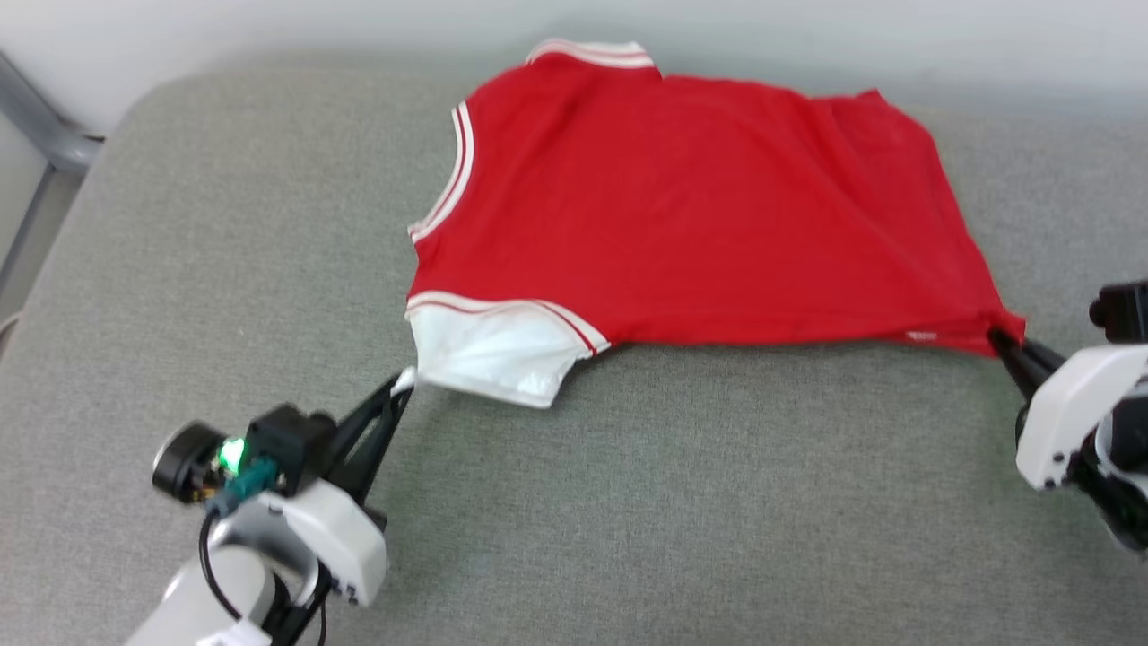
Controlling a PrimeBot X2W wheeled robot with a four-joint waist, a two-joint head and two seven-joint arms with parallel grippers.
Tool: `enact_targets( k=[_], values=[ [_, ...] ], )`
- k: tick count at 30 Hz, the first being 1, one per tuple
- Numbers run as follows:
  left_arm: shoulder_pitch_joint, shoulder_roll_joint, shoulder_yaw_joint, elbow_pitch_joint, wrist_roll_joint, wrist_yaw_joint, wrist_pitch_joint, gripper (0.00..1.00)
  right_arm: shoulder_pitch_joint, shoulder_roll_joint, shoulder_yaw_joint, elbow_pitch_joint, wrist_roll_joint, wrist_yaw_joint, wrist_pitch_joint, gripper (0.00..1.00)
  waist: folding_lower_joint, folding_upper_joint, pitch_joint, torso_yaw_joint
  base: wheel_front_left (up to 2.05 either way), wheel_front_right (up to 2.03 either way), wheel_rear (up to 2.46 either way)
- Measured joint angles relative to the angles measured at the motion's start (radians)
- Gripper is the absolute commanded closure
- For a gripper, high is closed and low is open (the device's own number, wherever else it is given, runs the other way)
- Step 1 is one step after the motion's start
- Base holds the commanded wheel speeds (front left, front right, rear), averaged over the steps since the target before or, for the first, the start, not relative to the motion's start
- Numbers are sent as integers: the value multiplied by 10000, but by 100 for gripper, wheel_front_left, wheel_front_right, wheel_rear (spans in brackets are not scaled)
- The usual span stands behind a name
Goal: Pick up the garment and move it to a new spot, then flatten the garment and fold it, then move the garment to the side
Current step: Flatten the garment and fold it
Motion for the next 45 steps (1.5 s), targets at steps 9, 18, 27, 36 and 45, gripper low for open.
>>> enact_targets(
  k=[9,18,27,36,45],
  values=[
    [2186,844,-320,-1620,-558,184,1074,100,1975,-481,21,-811,1567,0,775,100,1,0,-1121,29,0,0,0],
    [4090,1732,-510,-3160,-1350,251,1914,100,4154,-1034,-280,-2282,2832,-6,1486,100,1,0,-2124,80,0,0,0],
    [5501,2437,-706,-4594,-1879,412,2531,100,6357,-1440,-1135,-3712,3432,-6,2157,100,3,0,-2577,-70,0,0,0],
    [5031,2456,-290,-4895,-1666,742,2328,100,6860,-1151,-2105,-4813,3204,-6,2552,100,3,0,-2369,-215,0,0,0],
    [3253,2318,92,-4387,-1475,460,2265,100,5811,-602,-2661,-5285,2612,-6,3173,100,5,0,-1597,-359,0,0,0]
  ],
)
